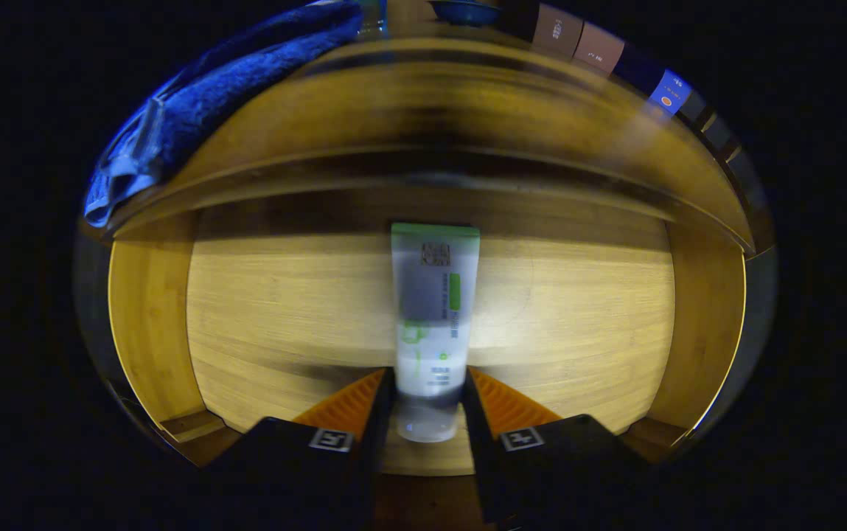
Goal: Pull open the drawer, take out the items inside it, and place them on the countertop above the cabinet.
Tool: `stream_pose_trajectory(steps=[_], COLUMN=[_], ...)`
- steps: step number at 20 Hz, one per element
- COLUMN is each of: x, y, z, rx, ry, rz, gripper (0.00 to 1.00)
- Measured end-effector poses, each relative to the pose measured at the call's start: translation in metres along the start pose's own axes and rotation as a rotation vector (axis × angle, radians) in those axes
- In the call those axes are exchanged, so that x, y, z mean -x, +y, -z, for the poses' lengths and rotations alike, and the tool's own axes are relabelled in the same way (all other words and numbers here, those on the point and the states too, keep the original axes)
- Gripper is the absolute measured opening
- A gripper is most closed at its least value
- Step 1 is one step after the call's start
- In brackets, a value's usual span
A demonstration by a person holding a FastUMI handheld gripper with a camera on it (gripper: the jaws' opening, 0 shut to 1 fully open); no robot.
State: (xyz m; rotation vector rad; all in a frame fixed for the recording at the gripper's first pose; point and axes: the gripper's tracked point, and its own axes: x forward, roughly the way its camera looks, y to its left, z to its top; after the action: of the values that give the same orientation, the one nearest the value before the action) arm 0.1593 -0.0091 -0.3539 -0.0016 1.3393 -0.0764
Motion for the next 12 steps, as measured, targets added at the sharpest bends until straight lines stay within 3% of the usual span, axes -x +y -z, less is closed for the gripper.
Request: stream_pose_trajectory(steps=[1, 7, 12], x=[-0.005, -0.001, 0.013], y=[0.001, 0.0, 0.002], z=[0.001, -0.002, -0.01], rx=[0.004, -0.003, -0.005], ry=[0.001, -0.039, -0.196], rz=[-0.002, -0.009, -0.033], gripper=[0.53, 0.43, 0.39])
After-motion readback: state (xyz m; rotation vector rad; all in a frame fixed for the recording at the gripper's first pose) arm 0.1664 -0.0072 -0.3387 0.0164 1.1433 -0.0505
